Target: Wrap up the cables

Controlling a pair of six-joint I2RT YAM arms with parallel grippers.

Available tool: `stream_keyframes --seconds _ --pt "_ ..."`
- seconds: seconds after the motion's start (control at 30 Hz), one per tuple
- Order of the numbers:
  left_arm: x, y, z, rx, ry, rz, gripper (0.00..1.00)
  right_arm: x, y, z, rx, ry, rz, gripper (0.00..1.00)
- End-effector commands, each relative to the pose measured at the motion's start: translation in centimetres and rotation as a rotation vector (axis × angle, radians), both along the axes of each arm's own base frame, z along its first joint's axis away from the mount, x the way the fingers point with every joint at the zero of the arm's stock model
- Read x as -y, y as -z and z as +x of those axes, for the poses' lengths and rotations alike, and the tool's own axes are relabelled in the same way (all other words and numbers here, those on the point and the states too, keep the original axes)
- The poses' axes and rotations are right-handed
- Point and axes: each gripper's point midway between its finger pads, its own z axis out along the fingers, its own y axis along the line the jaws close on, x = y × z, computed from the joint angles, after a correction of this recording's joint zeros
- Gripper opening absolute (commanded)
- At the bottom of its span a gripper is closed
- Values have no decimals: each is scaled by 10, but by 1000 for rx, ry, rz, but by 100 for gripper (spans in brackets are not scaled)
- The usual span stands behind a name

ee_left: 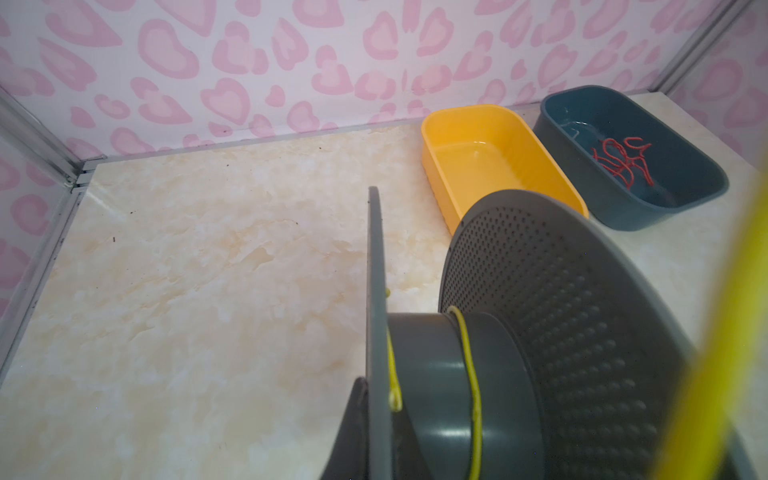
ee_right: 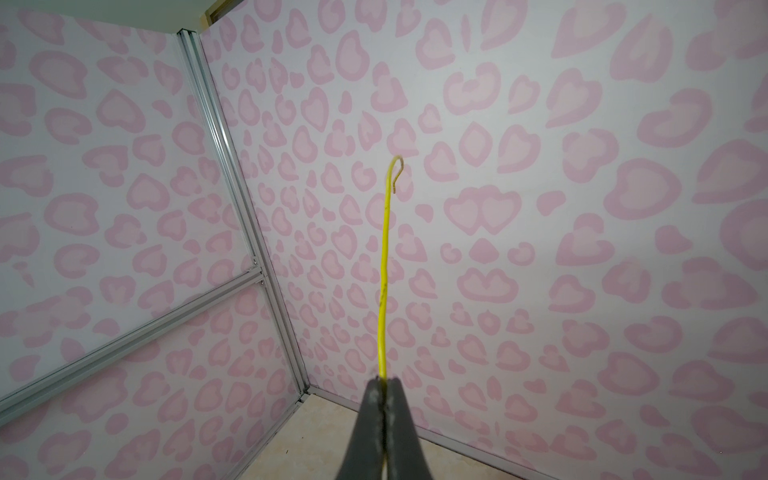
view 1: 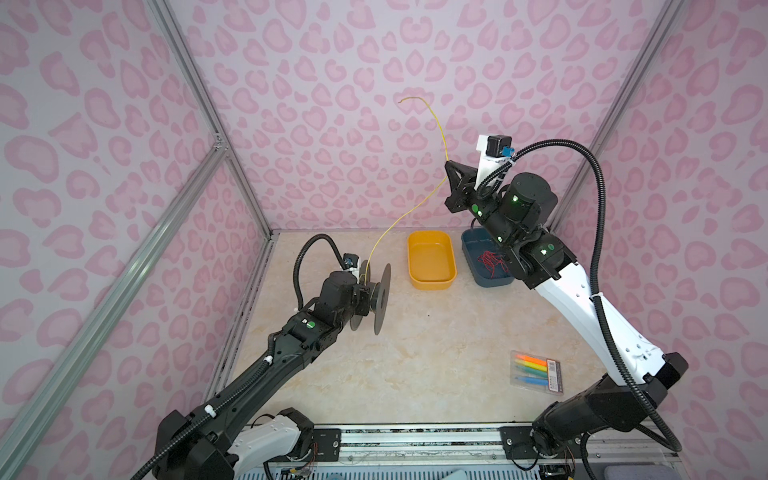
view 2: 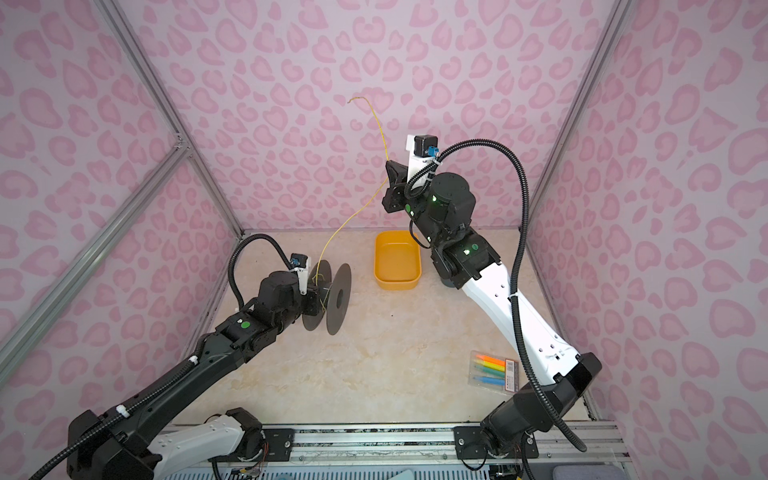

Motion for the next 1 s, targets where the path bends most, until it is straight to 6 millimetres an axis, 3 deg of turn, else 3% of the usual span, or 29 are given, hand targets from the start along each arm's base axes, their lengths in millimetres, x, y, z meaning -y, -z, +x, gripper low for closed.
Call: stream_keyframes --seconds 0.0,0.17,0.33,0.47,0.6,0.7,0.8,0.97 --pt "1 4 -15 -17 24 9 4 13 -11 16 24 9 62 0" --pt "-2 25 -30 -72 33 45 4 39 -14 46 7 58 78 0" --pt "2 39 -37 -106 52 66 4 53 -17 67 -9 79 75 0" --pt "6 41 -36 -104 44 67 4 47 -2 75 -49 57 54 0" --pt "10 38 -27 -124 1 38 4 54 18 65 -89 61 60 0" --pt "11 35 -14 -164 -43 81 4 66 27 54 -105 88 48 0" --pt "6 27 13 -164 -103 108 4 83 41 53 -149 129 28 0" --pt "-1 -14 71 -112 -137 56 4 100 64 41 -192 117 87 0"
